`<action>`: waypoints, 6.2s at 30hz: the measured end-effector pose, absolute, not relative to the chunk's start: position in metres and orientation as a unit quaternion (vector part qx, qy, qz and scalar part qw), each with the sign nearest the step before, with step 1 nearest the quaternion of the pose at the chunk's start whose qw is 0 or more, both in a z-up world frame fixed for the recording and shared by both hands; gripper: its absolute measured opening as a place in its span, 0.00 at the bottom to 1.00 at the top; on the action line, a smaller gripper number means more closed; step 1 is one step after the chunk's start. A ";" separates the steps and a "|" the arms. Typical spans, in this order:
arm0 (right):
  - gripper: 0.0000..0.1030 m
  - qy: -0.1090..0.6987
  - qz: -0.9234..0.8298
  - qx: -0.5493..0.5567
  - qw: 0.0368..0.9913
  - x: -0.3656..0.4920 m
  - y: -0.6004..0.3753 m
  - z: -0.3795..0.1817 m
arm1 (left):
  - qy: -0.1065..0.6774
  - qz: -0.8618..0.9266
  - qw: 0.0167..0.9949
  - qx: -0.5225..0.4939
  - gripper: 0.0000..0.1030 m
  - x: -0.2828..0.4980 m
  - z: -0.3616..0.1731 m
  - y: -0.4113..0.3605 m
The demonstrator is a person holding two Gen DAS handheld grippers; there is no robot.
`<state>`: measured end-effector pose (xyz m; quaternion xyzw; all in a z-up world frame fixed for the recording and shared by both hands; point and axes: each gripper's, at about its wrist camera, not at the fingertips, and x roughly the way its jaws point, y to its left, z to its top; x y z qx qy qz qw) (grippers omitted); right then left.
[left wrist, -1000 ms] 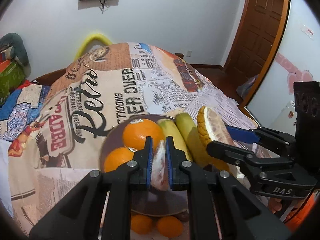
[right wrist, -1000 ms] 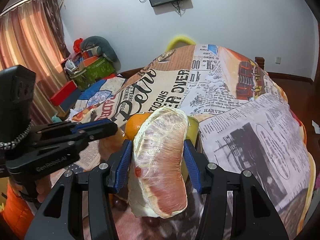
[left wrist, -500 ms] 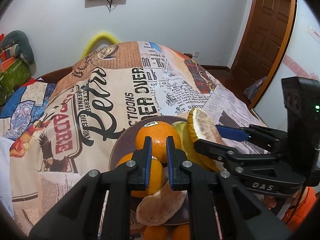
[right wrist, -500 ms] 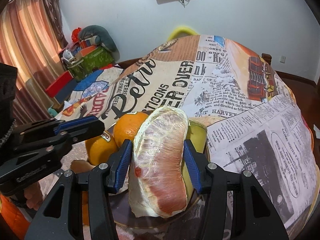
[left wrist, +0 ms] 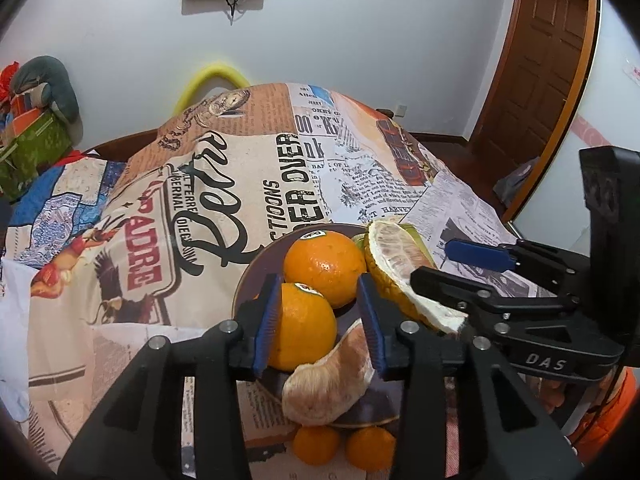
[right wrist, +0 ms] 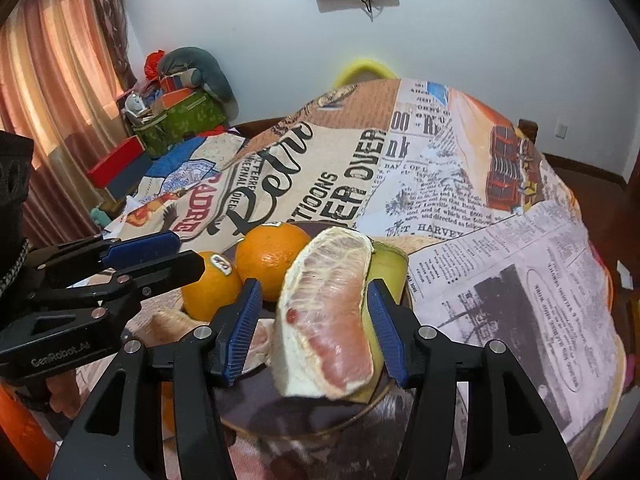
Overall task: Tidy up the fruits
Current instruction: 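Lower the pomelo segments onto the grey plate and open both tools, then grasp a small mandarin with right tool while left tool grasps the other mandarin, then place the mandarins on the grey plate beside the oranges with both tools, then grasp a red date with right tool while left tool grasps the other date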
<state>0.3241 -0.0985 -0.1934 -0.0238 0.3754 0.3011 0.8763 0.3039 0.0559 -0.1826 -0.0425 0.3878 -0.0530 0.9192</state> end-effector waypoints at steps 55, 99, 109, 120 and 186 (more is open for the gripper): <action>0.32 0.406 0.335 -0.111 0.843 0.230 -0.042 -0.234 | 0.430 0.004 0.902 -0.037 0.65 0.172 -0.220 0.101; 0.27 0.381 0.290 -0.002 0.878 0.243 -0.135 -0.206 | 0.463 -0.064 0.883 -0.035 0.28 0.238 -0.255 0.053; 0.27 0.377 0.288 0.004 0.880 0.247 -0.139 -0.205 | 0.440 -0.070 0.895 -0.030 0.28 0.222 -0.229 0.052; 0.27 0.380 0.296 -0.001 0.876 0.261 -0.133 -0.212 | 0.418 -0.097 0.903 -0.028 0.28 0.235 -0.210 0.033; 0.29 0.439 0.292 -0.044 0.849 0.252 -0.125 -0.254 | 0.456 -0.083 0.886 -0.020 0.35 0.220 -0.233 0.036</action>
